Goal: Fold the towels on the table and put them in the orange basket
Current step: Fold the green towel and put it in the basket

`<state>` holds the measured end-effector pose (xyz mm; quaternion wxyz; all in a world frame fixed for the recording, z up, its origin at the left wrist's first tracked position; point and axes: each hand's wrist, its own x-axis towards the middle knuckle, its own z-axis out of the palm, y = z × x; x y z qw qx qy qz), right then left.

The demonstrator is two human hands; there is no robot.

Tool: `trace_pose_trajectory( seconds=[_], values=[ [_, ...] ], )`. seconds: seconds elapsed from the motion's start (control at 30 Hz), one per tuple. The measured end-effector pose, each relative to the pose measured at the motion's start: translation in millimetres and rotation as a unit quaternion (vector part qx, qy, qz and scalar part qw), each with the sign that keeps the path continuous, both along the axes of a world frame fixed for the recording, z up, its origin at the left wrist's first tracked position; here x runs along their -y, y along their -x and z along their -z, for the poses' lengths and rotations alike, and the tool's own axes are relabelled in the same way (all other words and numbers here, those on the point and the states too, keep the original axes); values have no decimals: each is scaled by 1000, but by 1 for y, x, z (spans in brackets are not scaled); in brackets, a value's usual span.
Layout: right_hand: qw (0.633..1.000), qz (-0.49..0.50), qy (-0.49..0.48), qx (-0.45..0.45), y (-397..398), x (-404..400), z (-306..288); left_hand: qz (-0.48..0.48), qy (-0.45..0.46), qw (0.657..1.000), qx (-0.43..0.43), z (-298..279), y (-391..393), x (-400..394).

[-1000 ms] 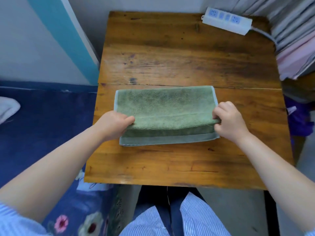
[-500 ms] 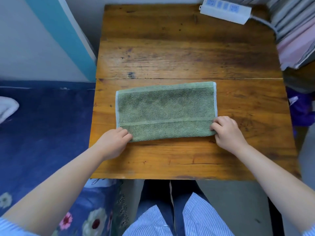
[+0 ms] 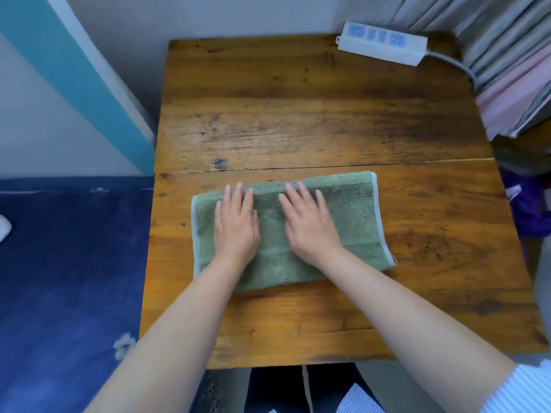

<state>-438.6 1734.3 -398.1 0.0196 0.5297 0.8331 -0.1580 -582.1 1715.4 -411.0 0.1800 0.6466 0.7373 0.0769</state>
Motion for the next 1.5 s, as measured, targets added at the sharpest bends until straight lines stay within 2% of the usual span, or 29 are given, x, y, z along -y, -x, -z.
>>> trace_pose_trajectory(
  seconds=[0.1, 0.23, 0.43, 0.6, 0.77, 0.9, 0.97, 1.1, 1.2, 1.27, 1.33, 1.43, 1.5],
  values=[
    [999, 8, 30, 32, 8, -19, 17, 0, 59, 996, -68, 21, 7, -3],
    [997, 1, 28, 72, -26, -35, 33, -1, 65, 996, -67, 30, 18, -1],
    [978, 199, 29, 54, -97, -58, 32, -68, 70, 993, -61, 29, 19, -2],
    [962, 267, 54, 22, -102, -54, 18, -70, 93, 990, -78, 25, 18, -5],
    [978, 206, -23, -35, -63, 13, 6, -46, 100, 990, -83, 18, 9, 19],
    [977, 204, 56, 8, -55, 52, 19, -80, 126, 986, -70, 13, 3, 60],
    [979, 196, 58, 18, -61, 55, 25, -87, 129, 985, -79, 14, 9, 71],
    [980, 191, 60, 5, -64, 52, 25, -81, 134, 984, -86, 16, 13, 71],
    [976, 205, 54, -45, -65, 53, 20, -73, 154, 981, -95, 18, 13, 70],
    [966, 244, 31, -82, -69, 54, 16, -75, 142, 983, -88, 16, 12, 68],
    [951, 301, 13, -70, -77, 55, 12, -72, 92, 991, -63, 8, 4, 62],
    [921, 386, 51, -22, -88, 58, 4, 2, -1, 1000, -20, -5, -19, 37],
    [908, 413, 72, -11, -89, 57, -2, 64, -15, 998, -3, -10, -39, 11]
  ],
)
